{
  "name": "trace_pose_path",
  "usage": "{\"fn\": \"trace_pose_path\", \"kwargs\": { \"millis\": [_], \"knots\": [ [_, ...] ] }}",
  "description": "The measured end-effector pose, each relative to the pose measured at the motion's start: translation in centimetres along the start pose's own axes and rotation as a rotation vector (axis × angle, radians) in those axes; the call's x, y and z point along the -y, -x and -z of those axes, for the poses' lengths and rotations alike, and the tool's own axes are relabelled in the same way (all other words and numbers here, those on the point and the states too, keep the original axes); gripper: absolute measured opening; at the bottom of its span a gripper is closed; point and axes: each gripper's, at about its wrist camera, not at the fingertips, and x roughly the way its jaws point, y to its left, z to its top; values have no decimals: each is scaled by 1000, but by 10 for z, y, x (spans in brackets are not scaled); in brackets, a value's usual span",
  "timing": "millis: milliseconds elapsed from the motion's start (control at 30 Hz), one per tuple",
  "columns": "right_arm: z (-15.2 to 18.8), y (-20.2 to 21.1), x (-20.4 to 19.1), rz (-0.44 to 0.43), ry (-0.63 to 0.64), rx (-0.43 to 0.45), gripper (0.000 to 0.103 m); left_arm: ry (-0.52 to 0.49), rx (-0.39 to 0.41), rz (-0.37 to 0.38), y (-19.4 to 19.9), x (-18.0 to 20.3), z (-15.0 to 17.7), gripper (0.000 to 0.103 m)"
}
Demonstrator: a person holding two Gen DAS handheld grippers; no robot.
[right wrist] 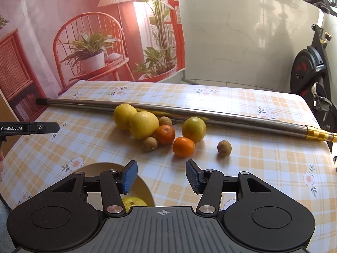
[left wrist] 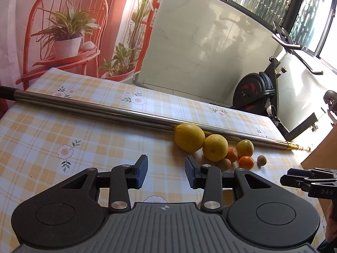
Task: Organize fruits
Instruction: 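Move the right tool toward a brown kiwi while the left tool returns to the fruits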
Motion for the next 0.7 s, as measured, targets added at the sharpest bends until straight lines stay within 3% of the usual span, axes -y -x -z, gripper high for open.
{"fn": "trace_pose_path", "kwargs": {
  "millis": [267,433,700],
  "knots": [
    [-1,-10,25,44,-62,35,48,3,30,-20,-3,1,-5,41],
    [1,-25,46,93,-73,65,53,-17,23,-39,-8,5,-3,41],
    [11,-48,79,187,-102,146,52,-35,6,-61,-20,10,-5,41]
  ]
}}
